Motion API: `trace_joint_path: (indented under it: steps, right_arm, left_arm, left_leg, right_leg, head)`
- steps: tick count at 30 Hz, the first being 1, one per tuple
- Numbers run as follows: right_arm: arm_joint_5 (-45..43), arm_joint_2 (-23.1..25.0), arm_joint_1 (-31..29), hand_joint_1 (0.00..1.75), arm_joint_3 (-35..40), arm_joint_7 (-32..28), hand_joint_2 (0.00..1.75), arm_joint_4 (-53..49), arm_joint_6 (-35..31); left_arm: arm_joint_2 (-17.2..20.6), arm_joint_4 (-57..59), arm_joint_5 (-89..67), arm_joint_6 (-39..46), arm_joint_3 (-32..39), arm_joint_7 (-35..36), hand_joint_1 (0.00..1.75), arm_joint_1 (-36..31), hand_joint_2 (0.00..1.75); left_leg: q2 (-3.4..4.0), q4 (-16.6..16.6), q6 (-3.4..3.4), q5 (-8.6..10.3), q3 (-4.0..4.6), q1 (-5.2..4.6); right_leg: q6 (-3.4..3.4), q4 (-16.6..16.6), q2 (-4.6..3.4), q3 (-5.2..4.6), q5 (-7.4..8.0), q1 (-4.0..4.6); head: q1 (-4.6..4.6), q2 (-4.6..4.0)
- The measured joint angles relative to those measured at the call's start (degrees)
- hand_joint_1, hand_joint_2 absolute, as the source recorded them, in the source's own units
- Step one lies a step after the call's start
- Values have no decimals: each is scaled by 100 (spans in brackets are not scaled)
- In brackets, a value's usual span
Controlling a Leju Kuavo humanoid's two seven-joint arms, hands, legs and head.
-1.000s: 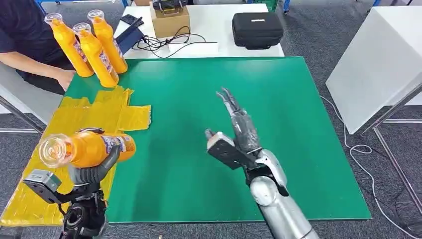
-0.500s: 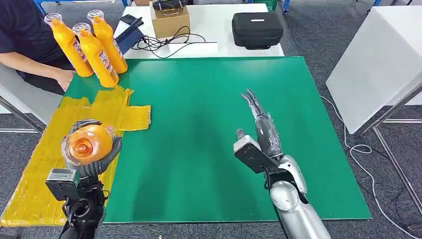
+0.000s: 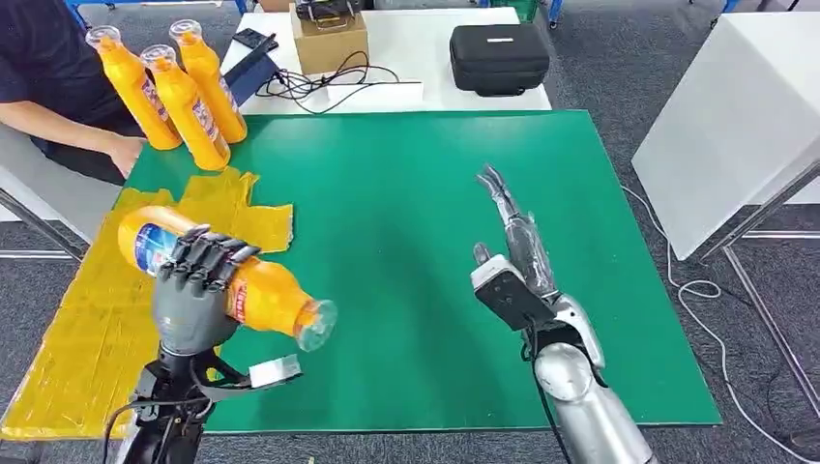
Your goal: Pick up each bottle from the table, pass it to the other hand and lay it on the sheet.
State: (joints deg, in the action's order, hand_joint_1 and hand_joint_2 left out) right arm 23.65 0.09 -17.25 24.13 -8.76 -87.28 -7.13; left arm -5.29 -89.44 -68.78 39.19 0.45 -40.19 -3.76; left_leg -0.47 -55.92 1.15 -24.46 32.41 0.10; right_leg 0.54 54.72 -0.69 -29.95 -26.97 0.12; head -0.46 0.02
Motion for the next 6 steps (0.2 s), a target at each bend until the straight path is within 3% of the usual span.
trace_joint_path:
  steps: [6]
  right_arm:
    - [-262,-68,-267,0,168,-13,0,120,46]
  left_arm:
    - [-131,901,-915,-29,617,356,175,-418,175]
  left_leg:
    - [-11,-2,1,2,-1,7]
  right_leg:
    - [0,1,8,0,0,4]
  head:
    - [-2,0]
